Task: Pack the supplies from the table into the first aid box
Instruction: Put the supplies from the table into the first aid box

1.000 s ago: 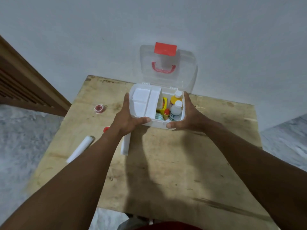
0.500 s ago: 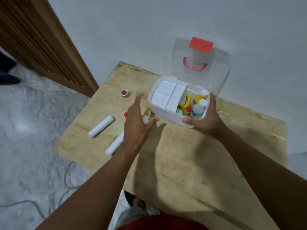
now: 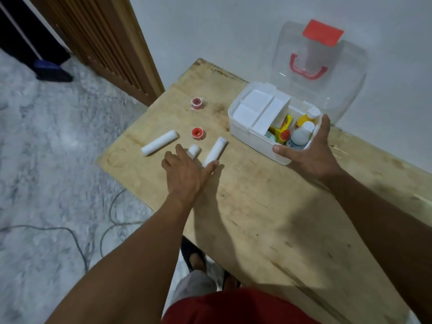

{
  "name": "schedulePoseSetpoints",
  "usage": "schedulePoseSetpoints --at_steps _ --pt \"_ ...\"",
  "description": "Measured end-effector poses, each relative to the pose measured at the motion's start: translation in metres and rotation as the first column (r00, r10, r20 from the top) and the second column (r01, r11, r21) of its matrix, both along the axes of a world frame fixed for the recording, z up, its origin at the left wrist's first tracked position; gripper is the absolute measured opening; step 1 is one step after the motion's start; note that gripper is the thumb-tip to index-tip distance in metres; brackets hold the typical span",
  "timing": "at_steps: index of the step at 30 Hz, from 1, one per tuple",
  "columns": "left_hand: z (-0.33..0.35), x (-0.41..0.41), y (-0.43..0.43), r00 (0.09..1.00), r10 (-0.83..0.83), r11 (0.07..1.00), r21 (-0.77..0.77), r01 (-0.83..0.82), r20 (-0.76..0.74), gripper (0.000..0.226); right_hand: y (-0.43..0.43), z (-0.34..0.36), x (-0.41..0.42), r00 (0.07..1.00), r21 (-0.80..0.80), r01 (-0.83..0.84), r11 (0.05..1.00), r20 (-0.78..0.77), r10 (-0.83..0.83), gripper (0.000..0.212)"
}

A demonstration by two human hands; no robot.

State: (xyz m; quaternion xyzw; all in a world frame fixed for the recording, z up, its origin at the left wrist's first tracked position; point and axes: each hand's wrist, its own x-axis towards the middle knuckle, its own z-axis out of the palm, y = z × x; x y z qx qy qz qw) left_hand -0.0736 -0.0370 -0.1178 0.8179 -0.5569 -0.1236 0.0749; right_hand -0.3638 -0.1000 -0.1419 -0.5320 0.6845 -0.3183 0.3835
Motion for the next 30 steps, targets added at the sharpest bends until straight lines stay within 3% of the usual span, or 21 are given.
schedulePoseSetpoints --at_steps 3,7,13,19,23,26,30 --pt "-0.002 -0.016 -0.007 0.999 -0.042 0.999 0.001 0.042 -0.016 0.074 0.001 0.001 0.000 1.000 0.001 0.000 1.000 0.025 0.000 0.146" --pt "-0.011 -0.022 -0.015 0.977 -0.054 0.998 -0.041 0.046 -0.208 0.061 0.001 0.006 0.002 0.999 0.024 -0.009 1.000 0.033 0.008 0.146" --pt "-0.011 -0.018 -0.028 0.984 -0.156 0.988 -0.027 0.154 -0.090 0.033 0.001 0.008 0.002 1.000 0.024 0.011 1.000 0.028 -0.012 0.147" --pt "-0.007 -0.013 -0.038 0.976 -0.217 0.974 0.075 0.215 0.012 0.045 0.001 0.007 0.002 1.000 0.008 0.007 1.000 -0.008 -0.007 0.148" --pt "-0.002 -0.007 -0.047 0.943 -0.334 0.922 0.203 0.330 -0.018 0.064 0.004 0.010 0.002 1.000 0.013 0.013 1.000 -0.013 -0.013 0.149" --pt "0.001 -0.001 -0.047 0.936 -0.333 0.902 0.251 0.352 -0.118 0.068 0.005 0.011 0.005 1.000 0.028 -0.003 1.000 -0.003 0.003 0.149" --pt "0.013 -0.001 -0.045 0.889 -0.307 0.920 0.134 0.369 -0.341 0.048 0.005 0.015 0.006 1.000 0.046 -0.004 0.999 0.004 0.004 0.152"
